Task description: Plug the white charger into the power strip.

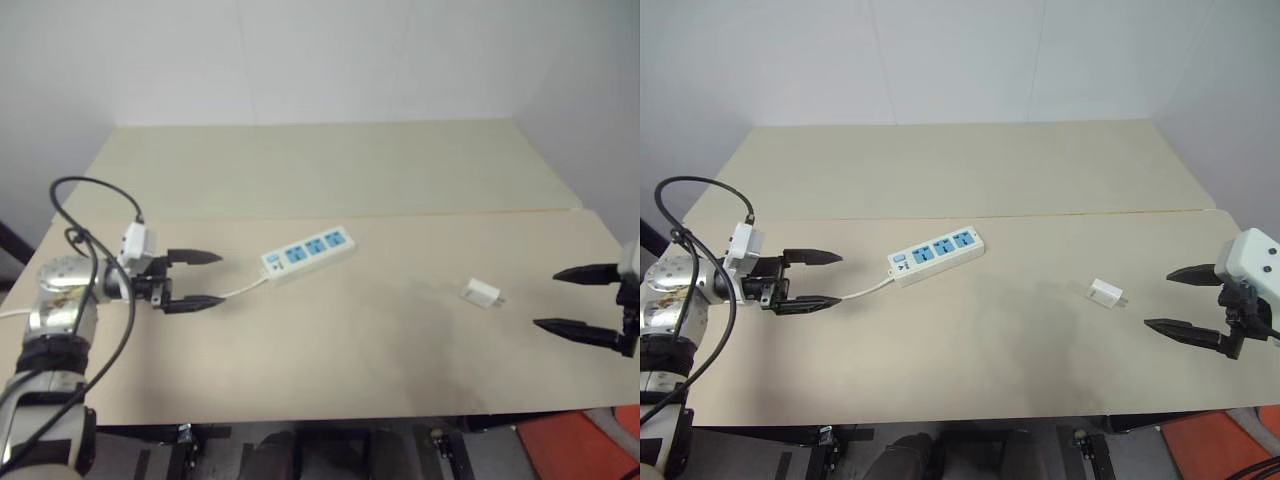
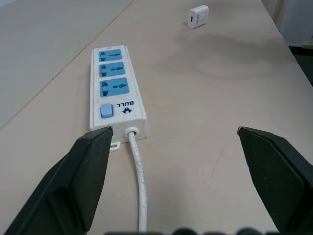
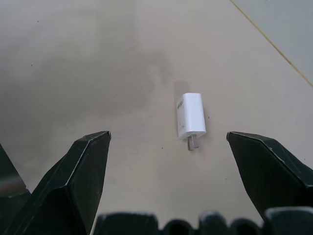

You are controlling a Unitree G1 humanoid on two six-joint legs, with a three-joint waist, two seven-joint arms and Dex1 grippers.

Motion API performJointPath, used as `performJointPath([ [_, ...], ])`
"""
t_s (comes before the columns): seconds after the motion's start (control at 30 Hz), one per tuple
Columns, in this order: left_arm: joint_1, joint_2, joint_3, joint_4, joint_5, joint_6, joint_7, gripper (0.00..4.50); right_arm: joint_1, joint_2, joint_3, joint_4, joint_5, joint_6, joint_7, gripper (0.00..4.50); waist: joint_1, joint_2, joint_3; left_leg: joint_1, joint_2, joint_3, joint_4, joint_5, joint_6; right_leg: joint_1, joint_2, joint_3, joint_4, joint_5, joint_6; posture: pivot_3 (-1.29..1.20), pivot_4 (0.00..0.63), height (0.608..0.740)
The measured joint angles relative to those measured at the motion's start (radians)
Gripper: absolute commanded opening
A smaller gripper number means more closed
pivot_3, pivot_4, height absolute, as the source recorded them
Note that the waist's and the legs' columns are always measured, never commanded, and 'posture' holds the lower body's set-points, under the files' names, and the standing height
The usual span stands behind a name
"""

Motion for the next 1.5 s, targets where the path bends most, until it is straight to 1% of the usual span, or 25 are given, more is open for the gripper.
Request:
performJointPath([
  [0.23, -0.017, -0.011, 0.0, 0.038, 0.003, -0.015, 0.0, 4.47, 0.003, 0.0, 0.0, -0.025, 0.0, 0.002, -0.007, 4.5, 0.001, 0.0, 0.0, 0.0, 0.0, 0.0, 0.0, 0.0, 0.0, 0.0, 0.0, 0.0, 0.0, 0.0, 0.0, 0.0, 0.15, 0.74],
  [0.47, -0.025, -0.052, 0.008, 0.078, 0.0, -0.046, 0.0, 4.47, 0.013, 0.028, 0.0, -0.051, 0.0, 0.002, -0.023, 4.5, 0.001, 0.0, 0.0, 0.0, 0.0, 0.0, 0.0, 0.0, 0.0, 0.0, 0.0, 0.0, 0.0, 0.0, 0.0, 0.0, 0.15, 0.74],
  [0.6, -0.042, -0.091, 0.034, 0.126, 0.006, -0.073, 0.001, 4.47, 0.025, 0.058, 0.0, -0.082, 0.0, 0.0, -0.042, 4.5, 0.001, 0.0, 0.0, 0.0, 0.0, 0.0, 0.0, 0.0, 0.0, 0.0, 0.0, 0.0, 0.0, 0.0, 0.0, 0.0, 0.15, 0.74],
  [0.67, -0.055, -0.117, 0.047, 0.159, 0.009, -0.096, 0.007, 4.47, 0.026, 0.077, -0.002, -0.097, 0.001, -0.004, -0.055, 4.5, 0.002, 0.0, 0.0, 0.0, 0.0, 0.0, 0.0, 0.0, 0.0, 0.001, 0.0, 0.0, 0.0, 0.0, 0.0, 0.0, 0.15, 0.74],
  [0.8, -0.105, -0.203, 0.079, 0.249, 0.026, -0.195, 0.049, 4.47, 0.023, 0.127, -0.002, -0.135, 0.01, -0.008, -0.092, 4.5, 0.008, 0.0, 0.0, 0.0, 0.0, 0.0, 0.001, 0.0, 0.0, 0.001, 0.0, -0.001, 0.0, 0.0, 0.0, 0.0, 0.15, 0.74],
  [0.9, -0.146, -0.271, 0.111, 0.346, 0.032, -0.269, 0.065, 4.47, 0.028, 0.198, 0.004, -0.178, 0.022, -0.026, -0.126, 4.5, 0.014, -0.001, 0.0, -0.001, -0.001, 0.0, 0.001, 0.0, 0.0, 0.001, 0.0, -0.001, 0.0, 0.0, 0.0, 0.0, 0.15, 0.74],
  [1.1, -0.222, -0.296, 0.11, 0.498, 0.092, -0.323, 0.02, 4.47, 0.072, 0.24, 0.009, -0.251, 0.043, -0.027, -0.158, 4.5, 0.014, -0.001, 0.0, 0.0, -0.001, 0.0, 0.001, 0.0, 0.0, 0.001, 0.0, -0.001, 0.0, 0.0, 0.0, 0.0, 0.15, 0.74],
  [1.2, -0.263, -0.32, 0.11, 0.569, 0.135, -0.349, 0.022, 4.47, 0.089, 0.25, 0.009, -0.295, 0.049, -0.025, -0.179, 4.5, 0.016, -0.001, 0.0, 0.0, -0.001, 0.0, 0.002, 0.0, 0.0, 0.002, 0.0, -0.001, 0.0, 0.0, 0.0, 0.0, 0.15, 0.74],
  [1.5, -0.321, -0.398, 0.125, 0.669, 0.22, -0.39, 0.16, 4.47, 0.151, 0.266, -0.024, -0.377, 0.088, -0.005, -0.216, 4.5, 0.019, -0.002, 0.0, 0.0, -0.001, 0.0, 0.002, 0.0, 0.0, 0.002, 0.0, -0.002, 0.0, 0.0, 0.0, 0.0, 0.15, 0.74],
])
